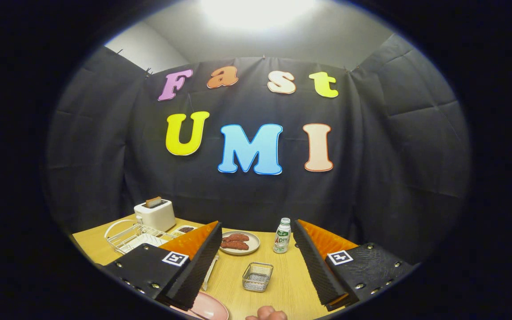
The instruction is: Take the plate from the dish rack, then take the spoon from the basket and place it into the plate.
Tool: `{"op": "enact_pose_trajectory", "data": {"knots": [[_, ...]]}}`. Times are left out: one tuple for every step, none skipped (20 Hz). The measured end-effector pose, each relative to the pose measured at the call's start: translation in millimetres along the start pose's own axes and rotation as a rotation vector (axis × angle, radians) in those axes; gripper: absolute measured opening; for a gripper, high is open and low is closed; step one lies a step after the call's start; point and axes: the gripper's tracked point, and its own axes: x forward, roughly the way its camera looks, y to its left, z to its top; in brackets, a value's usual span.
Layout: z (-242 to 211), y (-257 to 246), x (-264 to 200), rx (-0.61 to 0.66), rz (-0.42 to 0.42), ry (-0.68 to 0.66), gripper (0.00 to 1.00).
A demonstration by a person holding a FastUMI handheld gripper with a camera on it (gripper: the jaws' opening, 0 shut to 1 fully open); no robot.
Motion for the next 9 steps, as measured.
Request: {"op": "enact_pose_trajectory", "data": {"knots": [[1,-2,-1,-0.004,-0.002,-0.002,0.98],[-1,-4,-1,-0.007,-0.003,0.001,0.98],[-2,-6,-1,-0.008,-0.008,0.003,0.98],[-2,-9,-1,-0.004,-0.009,0.003,0.98],[-4,-12,0,0.003,-0.011,0.009,0.98],[-6,-15,0,0.008,-0.012,0.013,0.98],[-7,-20,2,0.011,-0.014,0.016,0.98],[-9,-25,5,0.014,-0.019,0.018,0.98],[-11,-30,7,0.016,-0.022,0.022,0.98]]}}
